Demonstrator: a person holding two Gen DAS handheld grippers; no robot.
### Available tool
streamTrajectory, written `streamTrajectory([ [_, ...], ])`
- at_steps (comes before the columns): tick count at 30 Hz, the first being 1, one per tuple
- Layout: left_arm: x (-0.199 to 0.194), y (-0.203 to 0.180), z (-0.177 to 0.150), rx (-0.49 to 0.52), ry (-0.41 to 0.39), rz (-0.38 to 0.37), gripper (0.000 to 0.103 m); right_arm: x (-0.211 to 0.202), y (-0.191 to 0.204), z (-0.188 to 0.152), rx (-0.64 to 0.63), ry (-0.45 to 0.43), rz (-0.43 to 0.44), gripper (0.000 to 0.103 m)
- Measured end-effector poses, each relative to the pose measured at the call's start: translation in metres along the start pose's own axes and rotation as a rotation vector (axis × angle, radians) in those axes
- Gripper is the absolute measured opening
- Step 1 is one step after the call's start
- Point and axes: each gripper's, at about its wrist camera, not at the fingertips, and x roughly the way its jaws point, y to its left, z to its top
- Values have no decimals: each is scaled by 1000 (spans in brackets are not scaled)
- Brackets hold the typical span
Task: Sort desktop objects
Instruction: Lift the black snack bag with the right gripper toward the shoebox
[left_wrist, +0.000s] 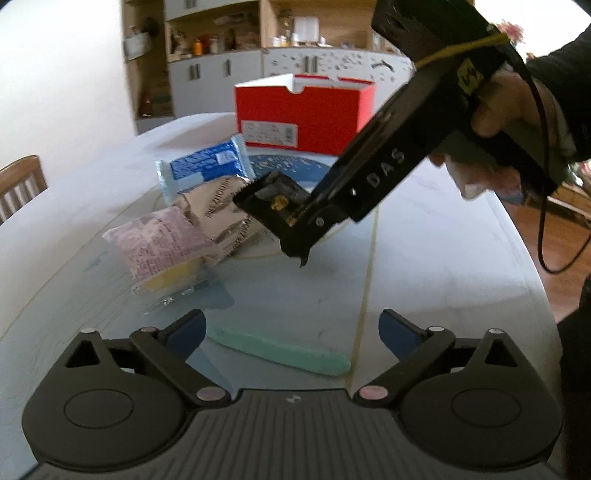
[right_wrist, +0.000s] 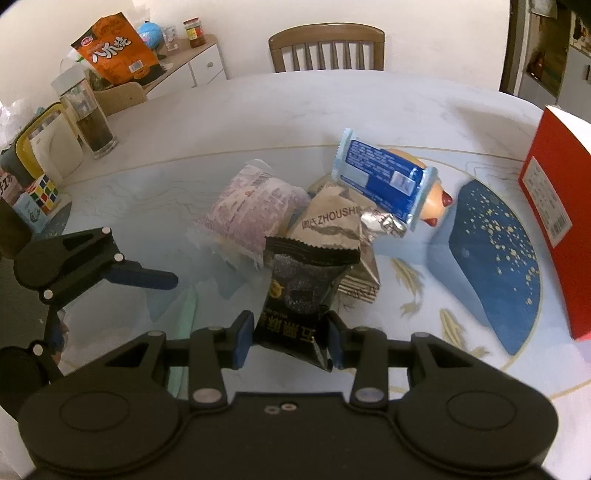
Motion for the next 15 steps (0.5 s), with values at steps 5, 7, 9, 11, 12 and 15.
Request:
streamTrajectory([
  [5,6,8,-1,31,29,-28,101,-3,-1,-3,8,-2,-5,41],
  [7,10,11,-1,40,42,-50,101,-4,-2,-4,11,-2,-6,41],
  [9,14,14,-3,51,57,-55,101,-5,-3,-6,16,-1,-8,41],
  [11,13,18,-6,46,56,-63,101,-5,-3,-7,19,1,-9,41],
  [12,13,20,-6,44,55,-65,101,-6,-3,-7,19,1,-11,41],
  [15,14,23,-6,55,56,-76,101,-5,-4,-8,24,4,-14,41],
])
